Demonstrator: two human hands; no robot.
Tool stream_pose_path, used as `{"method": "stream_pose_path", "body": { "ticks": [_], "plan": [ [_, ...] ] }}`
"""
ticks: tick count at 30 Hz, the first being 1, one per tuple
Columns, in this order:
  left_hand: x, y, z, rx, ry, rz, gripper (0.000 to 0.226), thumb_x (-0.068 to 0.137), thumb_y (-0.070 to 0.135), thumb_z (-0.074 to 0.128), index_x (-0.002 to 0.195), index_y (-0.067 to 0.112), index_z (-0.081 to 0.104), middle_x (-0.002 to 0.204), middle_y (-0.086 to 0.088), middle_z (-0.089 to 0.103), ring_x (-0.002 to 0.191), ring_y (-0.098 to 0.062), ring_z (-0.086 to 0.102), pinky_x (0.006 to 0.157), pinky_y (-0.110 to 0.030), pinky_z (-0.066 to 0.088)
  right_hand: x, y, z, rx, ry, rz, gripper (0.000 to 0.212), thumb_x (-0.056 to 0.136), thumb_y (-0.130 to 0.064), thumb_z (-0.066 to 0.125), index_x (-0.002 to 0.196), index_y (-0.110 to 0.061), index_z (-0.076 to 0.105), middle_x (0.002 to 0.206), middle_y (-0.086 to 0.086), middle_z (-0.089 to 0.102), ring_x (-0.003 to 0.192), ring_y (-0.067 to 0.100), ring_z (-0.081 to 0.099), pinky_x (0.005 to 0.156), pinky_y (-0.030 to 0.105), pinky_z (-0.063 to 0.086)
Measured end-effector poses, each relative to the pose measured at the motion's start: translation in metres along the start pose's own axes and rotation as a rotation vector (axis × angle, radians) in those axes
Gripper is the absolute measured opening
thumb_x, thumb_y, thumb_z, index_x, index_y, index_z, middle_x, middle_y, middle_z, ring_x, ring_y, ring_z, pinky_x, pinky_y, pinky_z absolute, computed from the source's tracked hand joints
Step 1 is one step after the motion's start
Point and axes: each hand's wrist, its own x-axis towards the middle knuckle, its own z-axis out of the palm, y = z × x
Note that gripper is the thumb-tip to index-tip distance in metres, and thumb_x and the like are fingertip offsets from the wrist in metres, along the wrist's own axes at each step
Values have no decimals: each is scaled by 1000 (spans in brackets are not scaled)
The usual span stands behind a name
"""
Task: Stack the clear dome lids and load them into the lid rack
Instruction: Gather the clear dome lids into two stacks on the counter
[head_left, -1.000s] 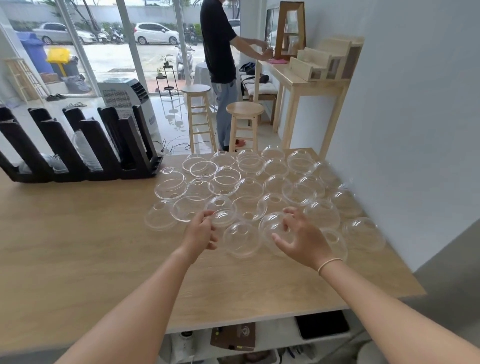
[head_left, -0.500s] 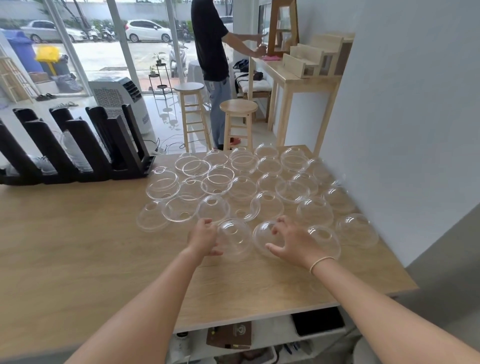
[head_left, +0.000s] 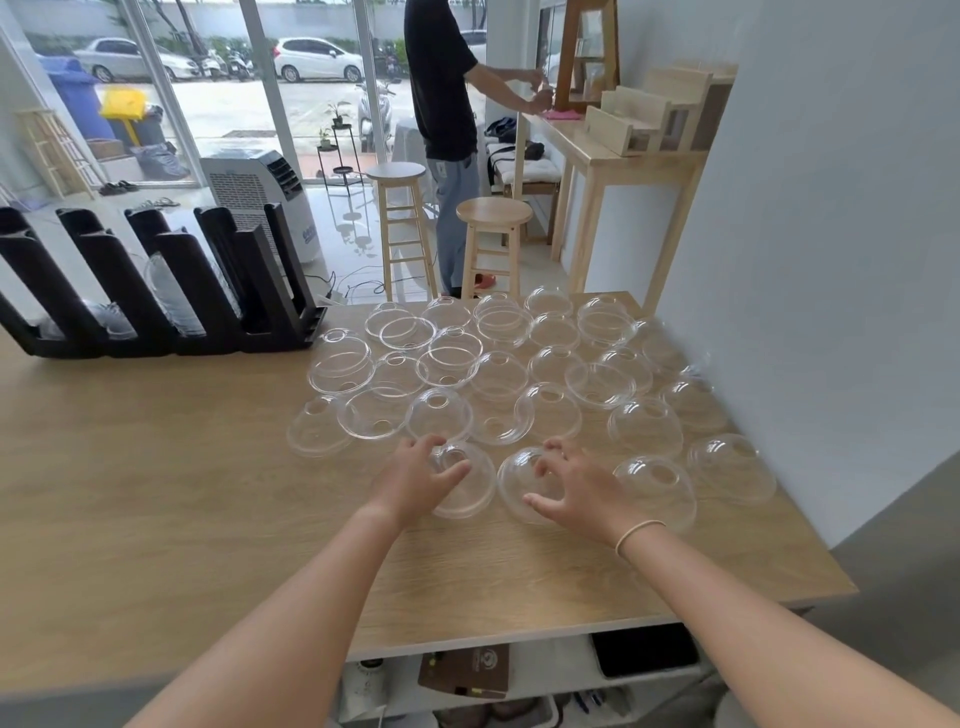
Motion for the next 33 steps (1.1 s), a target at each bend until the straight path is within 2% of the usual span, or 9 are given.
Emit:
{"method": "stream_pose_path", "body": {
  "ticks": [4, 9, 14, 18, 21, 26, 30, 33],
  "plan": [
    [-3, -3, 0, 71, -12, 50, 65, 77, 51, 65, 133, 26, 44, 134, -5, 47, 120, -21, 49, 94, -29, 38, 1, 0, 2, 24, -14, -13, 38, 77, -42, 65, 105, -19, 55, 138, -1, 37, 123, 23, 42, 100, 38, 41],
    [-3, -7, -3, 98, -59, 73, 69, 75, 45, 70, 134, 24, 42, 136, -4, 44, 121, -21, 47, 98, -30, 37, 0, 0, 3, 60, -9, -43, 42, 76, -42, 67, 110, -21, 54, 134, -3, 41, 120, 20, 45, 97, 31, 40],
    [-1, -6, -12, 161, -25, 118, 67, 78, 55, 61, 133, 22, 42, 137, 0, 45, 121, -20, 49, 97, -34, 42, 2, -3, -6, 82, 73, -93, 41, 82, -42, 61, 114, -18, 53, 128, -2, 48, 115, 17, 50, 92, 31, 43],
    [12, -1, -21, 213, 22, 121, 55, 87, 46, 52, 135, 22, 40, 137, -2, 44, 124, -24, 46, 98, -39, 42, 15, -10, -15, 83, 110, -110, 33, 89, -33, 52, 118, -17, 55, 135, 0, 46, 124, 20, 46, 100, 33, 38],
    [25, 4, -25, 305, 36, 132, 49, 91, 36, 47, 137, 22, 38, 138, -4, 44, 125, -27, 44, 99, -39, 42, 27, -25, -16, 0, 22, -141, 33, 92, -31, 47, 121, -19, 56, 143, 0, 40, 134, 19, 34, 110, 37, 27],
    [46, 11, -28, 509, -7, 134, 50, 93, 29, 41, 142, 24, 32, 144, -7, 38, 132, -32, 33, 106, -43, 35, 47, -44, -11, -214, -152, -103, 36, 94, -38, 38, 124, -25, 54, 151, -2, 28, 143, 24, 12, 114, 47, 14],
    [62, 9, -27, 556, -66, 99, 52, 91, 34, 44, 141, 28, 32, 149, -6, 29, 137, -34, 26, 107, -46, 34, 58, -52, -6, -329, -283, -61, 41, 97, -36, 28, 126, -23, 54, 152, -1, 28, 144, 27, 9, 113, 52, 12],
    [67, 9, -25, 551, -57, 95, 50, 91, 35, 46, 139, 28, 36, 147, -6, 31, 136, -32, 27, 106, -44, 32, 60, -51, -3, -355, -304, -53, 41, 98, -31, 26, 127, -19, 53, 149, -1, 34, 143, 27, 13, 112, 51, 14]
  ]
}}
